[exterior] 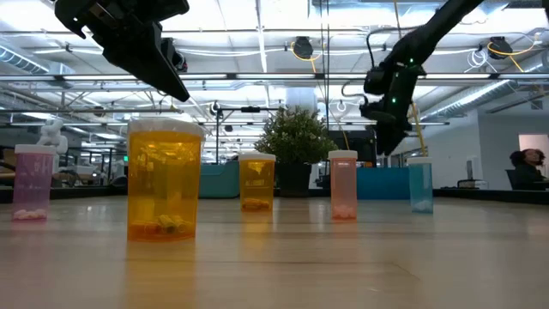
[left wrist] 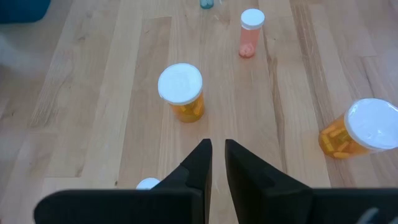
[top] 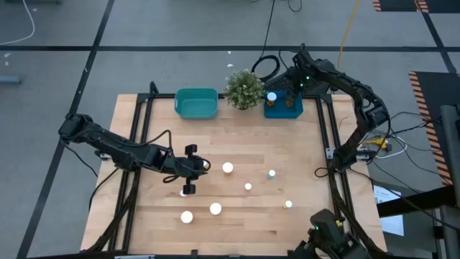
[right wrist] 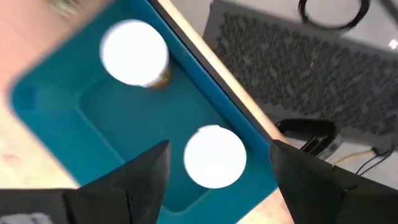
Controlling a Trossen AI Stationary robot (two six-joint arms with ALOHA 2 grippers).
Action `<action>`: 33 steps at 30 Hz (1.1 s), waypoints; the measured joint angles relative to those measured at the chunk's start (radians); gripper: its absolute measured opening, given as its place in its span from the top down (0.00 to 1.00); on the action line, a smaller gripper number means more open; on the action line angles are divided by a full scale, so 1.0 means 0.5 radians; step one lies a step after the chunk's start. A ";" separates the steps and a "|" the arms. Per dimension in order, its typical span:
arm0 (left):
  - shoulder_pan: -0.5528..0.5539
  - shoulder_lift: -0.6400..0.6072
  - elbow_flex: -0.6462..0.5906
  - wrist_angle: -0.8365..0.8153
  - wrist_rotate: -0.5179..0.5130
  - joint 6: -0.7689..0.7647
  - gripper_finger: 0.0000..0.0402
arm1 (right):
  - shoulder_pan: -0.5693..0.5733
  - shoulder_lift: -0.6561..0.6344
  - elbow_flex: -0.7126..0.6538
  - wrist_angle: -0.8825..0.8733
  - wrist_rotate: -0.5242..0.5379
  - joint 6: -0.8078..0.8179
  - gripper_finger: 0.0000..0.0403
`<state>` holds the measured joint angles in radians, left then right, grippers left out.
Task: Pick and place medicine bottles into bin by pill shape (circle, oval)
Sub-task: Put the pink small pill bottle into the green bin
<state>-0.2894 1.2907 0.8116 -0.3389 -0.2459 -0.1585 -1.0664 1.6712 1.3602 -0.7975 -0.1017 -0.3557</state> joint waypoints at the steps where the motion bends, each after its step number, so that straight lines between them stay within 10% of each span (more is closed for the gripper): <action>1: 0.000 0.000 0.000 0.000 0.000 -0.001 0.88 | 0.027 -0.045 0.000 -0.001 -0.001 0.008 0.34; 13: -0.059 0.000 0.000 -0.002 0.019 -0.082 0.88 | 0.700 -0.678 -0.054 -0.104 -0.007 0.364 0.34; 33: -0.477 0.000 0.000 0.169 -0.148 -0.553 0.59 | 2.096 -1.480 -1.181 0.780 0.285 1.021 0.37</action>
<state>-0.5278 1.2907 0.8116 -0.2546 -0.3200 -0.4351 -0.0184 0.9310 0.7695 -0.4072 0.0410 0.1547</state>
